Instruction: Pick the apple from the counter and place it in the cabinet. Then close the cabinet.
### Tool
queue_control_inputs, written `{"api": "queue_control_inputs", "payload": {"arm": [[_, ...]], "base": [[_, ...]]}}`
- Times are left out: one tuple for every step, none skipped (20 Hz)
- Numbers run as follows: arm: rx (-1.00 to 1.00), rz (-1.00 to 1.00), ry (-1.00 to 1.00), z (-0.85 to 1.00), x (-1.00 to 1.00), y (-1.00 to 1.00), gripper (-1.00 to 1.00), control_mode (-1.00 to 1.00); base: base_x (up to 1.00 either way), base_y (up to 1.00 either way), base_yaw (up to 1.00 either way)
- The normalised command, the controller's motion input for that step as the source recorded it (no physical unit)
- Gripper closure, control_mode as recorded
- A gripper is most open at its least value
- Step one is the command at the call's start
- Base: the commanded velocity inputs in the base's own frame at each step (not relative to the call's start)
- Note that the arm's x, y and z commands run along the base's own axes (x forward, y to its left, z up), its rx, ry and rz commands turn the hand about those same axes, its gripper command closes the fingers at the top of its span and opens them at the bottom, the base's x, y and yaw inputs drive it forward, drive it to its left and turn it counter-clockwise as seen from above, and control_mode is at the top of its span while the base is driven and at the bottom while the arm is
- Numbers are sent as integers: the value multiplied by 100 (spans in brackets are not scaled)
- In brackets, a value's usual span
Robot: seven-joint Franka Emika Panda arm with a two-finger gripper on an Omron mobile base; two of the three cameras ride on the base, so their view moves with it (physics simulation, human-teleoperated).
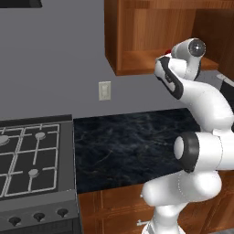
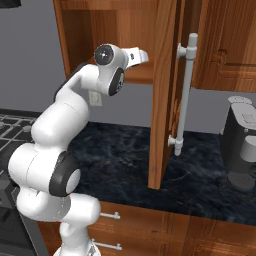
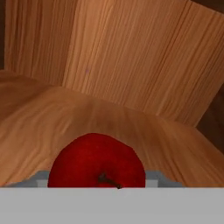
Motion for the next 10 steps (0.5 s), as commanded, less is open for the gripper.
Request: {"api": "queue_control_inputs", "payload": {"arm": [[0,0,0,-17,56,-7,100,-100],[0,0,1,-11,56,-9,100,-100],[0,0,0,-9,51,-11,100,-100],[1,0,4,-8,49,-11,100,-100],[0,0,6,-11,46,-9,100,-100],[0,0,5,-15,40,-8,100,-100],[0,0,7,-14,36,-8,100,-100],[0,0,8,-11,34,-7,100,-100],[0,0,8,-10,26,-8,100,-100],[0,0,7,-10,20,-7,100,-100]], "base": [[0,0,0],[0,0,0],[0,0,0],[0,0,0],[0,0,0],[0,0,0],[0,0,0],[0,0,0],[0,0,0],[0,0,0]]}}
